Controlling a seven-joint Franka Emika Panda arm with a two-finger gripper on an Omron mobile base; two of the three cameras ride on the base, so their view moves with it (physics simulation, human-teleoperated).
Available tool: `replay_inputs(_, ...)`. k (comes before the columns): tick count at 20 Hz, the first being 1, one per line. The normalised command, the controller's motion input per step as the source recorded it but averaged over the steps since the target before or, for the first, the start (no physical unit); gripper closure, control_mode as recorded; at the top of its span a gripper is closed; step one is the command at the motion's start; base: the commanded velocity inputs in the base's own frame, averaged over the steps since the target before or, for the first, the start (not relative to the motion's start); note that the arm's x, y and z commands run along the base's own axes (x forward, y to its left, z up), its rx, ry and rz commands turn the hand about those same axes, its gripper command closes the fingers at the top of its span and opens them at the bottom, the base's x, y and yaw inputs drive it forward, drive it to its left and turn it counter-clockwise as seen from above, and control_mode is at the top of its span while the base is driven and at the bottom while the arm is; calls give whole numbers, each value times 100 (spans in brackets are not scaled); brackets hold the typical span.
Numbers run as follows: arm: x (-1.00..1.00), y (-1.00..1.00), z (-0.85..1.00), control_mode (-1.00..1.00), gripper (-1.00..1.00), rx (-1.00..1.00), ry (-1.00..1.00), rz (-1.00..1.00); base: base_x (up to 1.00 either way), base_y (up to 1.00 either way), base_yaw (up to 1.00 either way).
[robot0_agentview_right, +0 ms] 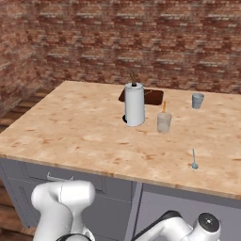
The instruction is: Take the tongs from the drawer on the right and place them on the dining counter next to the tray containing the kebab skewer.
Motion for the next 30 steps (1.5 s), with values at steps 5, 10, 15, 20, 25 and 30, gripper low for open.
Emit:
replay_inputs(5, 20, -5, -27, -100, -100, -5, 0, -5, 0, 0, 0)
replay_inputs(10, 9, -19, -21, -100, -100, -1, 0, 0, 0, 0, 0)
replay_inputs(15, 1, -29, -16, -100, -100, 0, 0, 0, 0, 0, 0)
replay_inputs(20, 1, -26, -15, -100, -100, 0, 0, 0, 0, 0, 0)
replay_inputs(25, 0, -4, -21, -100, -100, 0, 0, 0, 0, 0, 0)
replay_inputs(30, 0, 0, -31, -100, -100, -1, 0, 0, 0, 0, 0)
